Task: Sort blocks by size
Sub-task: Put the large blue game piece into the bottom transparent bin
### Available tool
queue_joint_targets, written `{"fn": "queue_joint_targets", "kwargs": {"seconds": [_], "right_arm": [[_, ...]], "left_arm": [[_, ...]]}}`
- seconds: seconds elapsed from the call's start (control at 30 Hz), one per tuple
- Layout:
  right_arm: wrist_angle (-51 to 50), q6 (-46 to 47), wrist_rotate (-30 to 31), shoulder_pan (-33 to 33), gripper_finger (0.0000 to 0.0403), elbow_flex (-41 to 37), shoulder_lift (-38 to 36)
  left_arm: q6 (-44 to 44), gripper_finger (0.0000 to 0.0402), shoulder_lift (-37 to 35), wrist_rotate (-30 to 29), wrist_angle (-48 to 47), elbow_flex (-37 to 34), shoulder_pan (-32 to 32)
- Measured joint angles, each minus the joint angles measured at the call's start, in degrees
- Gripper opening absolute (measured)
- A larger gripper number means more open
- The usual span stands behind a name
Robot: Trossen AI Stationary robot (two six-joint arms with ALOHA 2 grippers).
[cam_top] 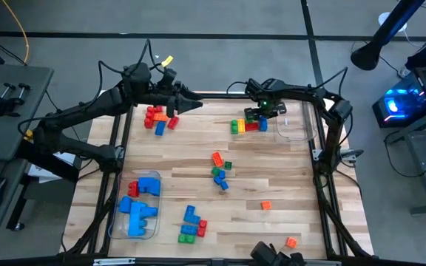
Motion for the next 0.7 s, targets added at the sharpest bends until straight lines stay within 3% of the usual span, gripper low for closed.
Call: {"fn": "queue_joint_targets", "kwargs": {"seconds": [0.13,0.27,0.47,0.7], "right_arm": [[-0.22,-2.04,-0.06,0.0,0.0129,0.0,0.02],[-0.78,-5.05,-0.06,0.0,0.0129,1.29,-0.41],[-1.18,-10.74,0.24,0.33,0.0129,9.51,-6.66],[-11.81,-16.14,11.12,-2.52,0.0129,13.5,-16.71]], "left_arm": [[0.05,0.0266,0.0,-0.7,0.02,0.0,0.0],[0.15,0.0266,0.0,-0.7,0.04,0.0,0.04],[1.66,0.0266,0.0,-0.7,0.42,0.0,0.9],[5.45,0.0266,0.0,-0.72,0.02,0.0,1.01]]}}
